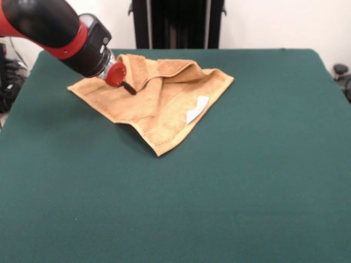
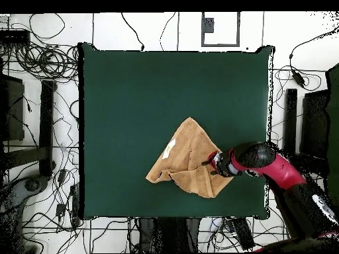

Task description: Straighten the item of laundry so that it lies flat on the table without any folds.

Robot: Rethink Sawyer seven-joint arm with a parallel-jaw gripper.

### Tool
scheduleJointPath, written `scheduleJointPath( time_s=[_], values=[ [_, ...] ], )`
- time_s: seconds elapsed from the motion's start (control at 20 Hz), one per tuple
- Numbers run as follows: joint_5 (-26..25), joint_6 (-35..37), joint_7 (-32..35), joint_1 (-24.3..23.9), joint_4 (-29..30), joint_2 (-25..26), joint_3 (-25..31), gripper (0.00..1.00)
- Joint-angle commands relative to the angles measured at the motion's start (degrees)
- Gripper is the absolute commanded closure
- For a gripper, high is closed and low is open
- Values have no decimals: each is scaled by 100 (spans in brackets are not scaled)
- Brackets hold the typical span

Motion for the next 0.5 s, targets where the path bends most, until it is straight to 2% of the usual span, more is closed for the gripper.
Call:
scheduleJointPath(
  time_s=[0.05,0.5],
  values=[
    [553,-390,519,239,787,-119,456,0],
    [926,-466,764,403,1158,-345,344,0]
  ],
)
